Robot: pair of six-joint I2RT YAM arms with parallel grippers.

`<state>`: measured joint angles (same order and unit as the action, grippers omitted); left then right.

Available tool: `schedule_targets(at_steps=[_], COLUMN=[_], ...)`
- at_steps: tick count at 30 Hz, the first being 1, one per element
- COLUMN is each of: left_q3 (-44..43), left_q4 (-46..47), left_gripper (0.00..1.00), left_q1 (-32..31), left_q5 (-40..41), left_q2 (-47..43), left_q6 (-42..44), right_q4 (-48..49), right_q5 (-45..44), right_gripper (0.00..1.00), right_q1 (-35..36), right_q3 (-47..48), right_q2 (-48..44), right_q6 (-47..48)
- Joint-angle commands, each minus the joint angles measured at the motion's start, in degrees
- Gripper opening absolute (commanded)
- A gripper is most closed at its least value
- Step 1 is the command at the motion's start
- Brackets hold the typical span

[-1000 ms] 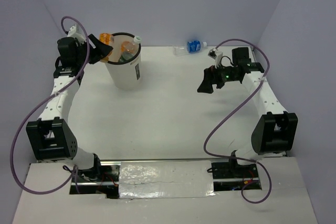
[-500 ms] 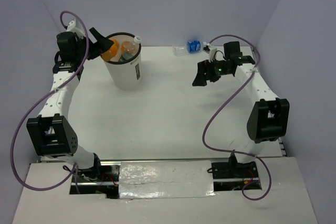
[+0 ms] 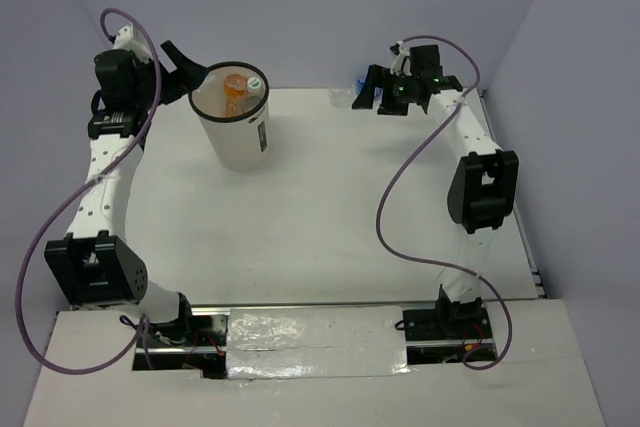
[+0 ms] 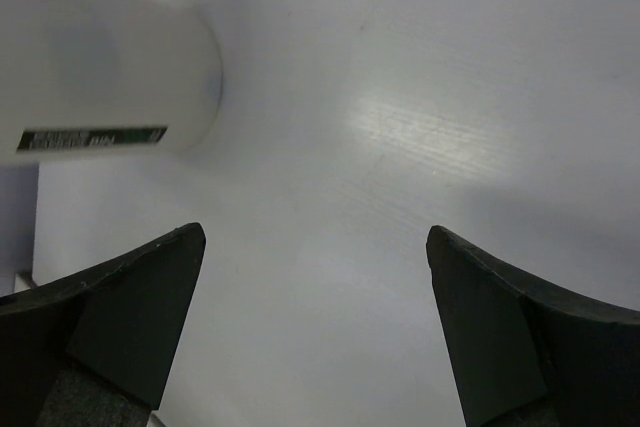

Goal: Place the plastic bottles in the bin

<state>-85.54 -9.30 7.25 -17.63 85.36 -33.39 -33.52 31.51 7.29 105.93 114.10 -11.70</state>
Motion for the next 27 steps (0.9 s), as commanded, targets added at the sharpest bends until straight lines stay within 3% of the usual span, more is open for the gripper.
schedule_targets(at_steps=[1,8,16,27], left_q3=[1.15,18.46,35.43,38.96], left_q4=[-1.07,-0.81,-1.25,-4.23], left_gripper=[1.00,0.99,1.00,1.00], left_q1=[0.49,0.75,0.84,0.84], left_q5=[3.03,7.24,12.79,13.41], left_q2=[-7.65,-26.17,-42.36,-43.62], left_q6=[2.01,-0.97,-8.62,-12.67], right_q4=[8.62,15.84,23.14,32.02], right_q5=[-11.63,-19.20,-26.31,-30.71], right_gripper=[1.00,1.00,0.97,0.95], right_q1=[1.15,1.06,0.53,0.09], right_q3=[4.72,17.27,24.76,28.54], right_q2=[3.57,17.62,28.97,39.08], right_q6=[-15.88,-26.25,-37.51,-49.20])
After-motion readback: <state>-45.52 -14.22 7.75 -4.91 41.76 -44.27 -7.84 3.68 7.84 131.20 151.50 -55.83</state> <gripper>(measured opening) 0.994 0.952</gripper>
